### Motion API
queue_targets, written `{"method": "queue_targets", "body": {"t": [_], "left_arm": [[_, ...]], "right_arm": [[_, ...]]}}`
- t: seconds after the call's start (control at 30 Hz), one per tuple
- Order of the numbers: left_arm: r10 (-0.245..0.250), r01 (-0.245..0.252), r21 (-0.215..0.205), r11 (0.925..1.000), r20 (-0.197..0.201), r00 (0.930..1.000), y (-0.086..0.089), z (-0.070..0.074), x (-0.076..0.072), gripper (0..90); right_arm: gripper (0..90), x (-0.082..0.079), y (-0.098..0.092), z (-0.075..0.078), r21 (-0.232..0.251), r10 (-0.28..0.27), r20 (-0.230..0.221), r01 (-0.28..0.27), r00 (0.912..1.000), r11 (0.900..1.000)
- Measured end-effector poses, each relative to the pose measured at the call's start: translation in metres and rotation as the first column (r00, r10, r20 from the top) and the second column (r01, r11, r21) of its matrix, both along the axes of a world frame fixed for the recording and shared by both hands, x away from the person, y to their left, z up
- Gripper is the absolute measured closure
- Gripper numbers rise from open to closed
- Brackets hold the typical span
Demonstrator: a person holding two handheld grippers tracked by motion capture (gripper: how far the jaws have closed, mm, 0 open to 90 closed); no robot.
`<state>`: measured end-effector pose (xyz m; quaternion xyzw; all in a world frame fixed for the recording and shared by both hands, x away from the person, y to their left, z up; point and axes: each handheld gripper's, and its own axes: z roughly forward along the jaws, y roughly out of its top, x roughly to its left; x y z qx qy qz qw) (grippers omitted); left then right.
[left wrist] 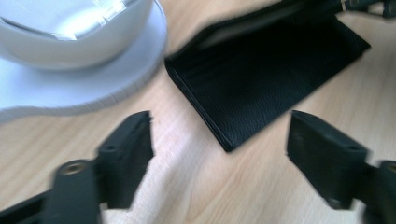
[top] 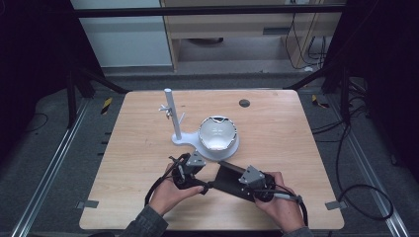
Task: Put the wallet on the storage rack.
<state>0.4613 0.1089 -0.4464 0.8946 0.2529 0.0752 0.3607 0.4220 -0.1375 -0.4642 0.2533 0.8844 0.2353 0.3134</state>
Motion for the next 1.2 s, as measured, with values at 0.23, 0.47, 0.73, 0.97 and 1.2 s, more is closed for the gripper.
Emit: {"method": "queue_targets", "body": {"t": [0.23, 0.47, 0.73, 0.97, 1.2], "left_arm": [[0.024, -0.023, 0.013, 0.9996, -0.02, 0.9995, 0.006, -0.007, 0.005, 14.5], [0.007, -0.006, 0.004, 1.0, -0.039, 0.9992, 0.003, -0.007, 0.007, 10.1], [-0.034, 0.035, 0.015, 0.9993, -0.024, 0.9991, -0.008, -0.007, 0.006, 7.7], [-0.051, 0.052, 0.022, 0.9984, -0.025, 0.9984, -0.013, -0.008, 0.005, 7.7], [-0.041, 0.041, 0.01, 0.9991, -0.033, 0.9986, -0.015, -0.01, 0.01, 7.7]], "right_arm": [[84.1, -0.003, -0.005, 0.004, 0.029, 0.006, 0.013, -0.007, 0.9999, 1.0], [84.3, -0.007, -0.014, 0.009, 0.071, 0.02, 0.031, -0.022, 0.9993, 0.997], [84.3, -0.011, -0.02, 0.015, 0.127, 0.032, 0.05, -0.038, 0.9982, 0.991], [84.4, -0.012, -0.024, 0.02, 0.158, 0.031, 0.066, -0.041, 0.9973, 0.987], [84.4, -0.013, -0.025, 0.024, 0.176, 0.037, 0.078, -0.051, 0.9962, 0.983]]}}
